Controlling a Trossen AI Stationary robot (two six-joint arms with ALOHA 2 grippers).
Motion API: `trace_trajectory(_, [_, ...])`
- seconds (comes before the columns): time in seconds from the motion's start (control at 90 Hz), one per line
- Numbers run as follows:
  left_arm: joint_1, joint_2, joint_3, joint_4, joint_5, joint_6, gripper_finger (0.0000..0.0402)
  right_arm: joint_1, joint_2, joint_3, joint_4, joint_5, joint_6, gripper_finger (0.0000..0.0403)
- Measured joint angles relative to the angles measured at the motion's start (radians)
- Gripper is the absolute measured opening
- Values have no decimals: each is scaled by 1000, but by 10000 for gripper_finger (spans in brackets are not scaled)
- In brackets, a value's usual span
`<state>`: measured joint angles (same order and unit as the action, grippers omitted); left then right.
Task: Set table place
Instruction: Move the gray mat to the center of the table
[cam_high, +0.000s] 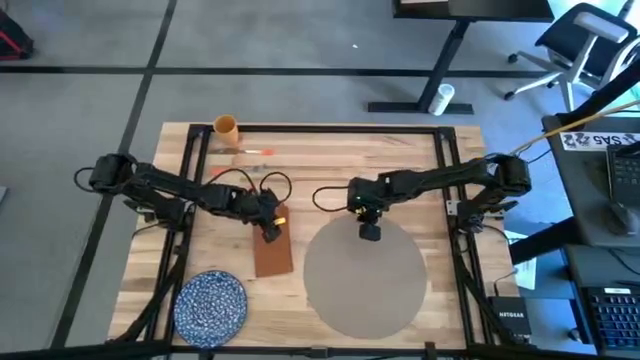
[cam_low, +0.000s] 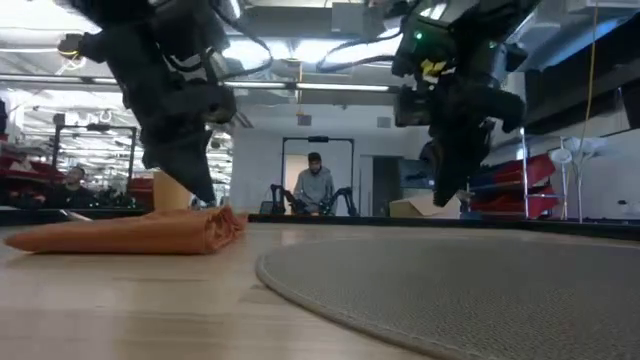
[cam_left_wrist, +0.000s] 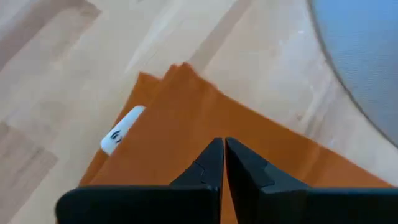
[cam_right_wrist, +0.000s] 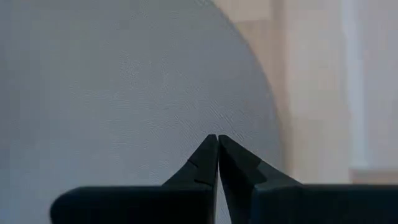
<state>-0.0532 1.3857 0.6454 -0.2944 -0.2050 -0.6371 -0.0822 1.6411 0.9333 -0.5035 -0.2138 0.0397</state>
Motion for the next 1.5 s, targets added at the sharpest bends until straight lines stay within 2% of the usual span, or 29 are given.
trace_trajectory(0.356, [1, 10, -1, 106, -13, 12, 0, -3, 127, 0, 114, -17, -19, 0])
trace_trajectory(0.722, [-47, 98, -1, 184, -8, -46, 0, -7, 158, 3, 197, -3, -20, 0])
trace_trajectory(1.167, [-118, 99, -1, 187, -9, -124, 0, -145, 163, 0, 273, 22, -45, 0])
trace_trajectory(1.5, [-119, 99, -1, 187, -9, -141, 0, -196, 166, -1, 319, 36, -72, 0])
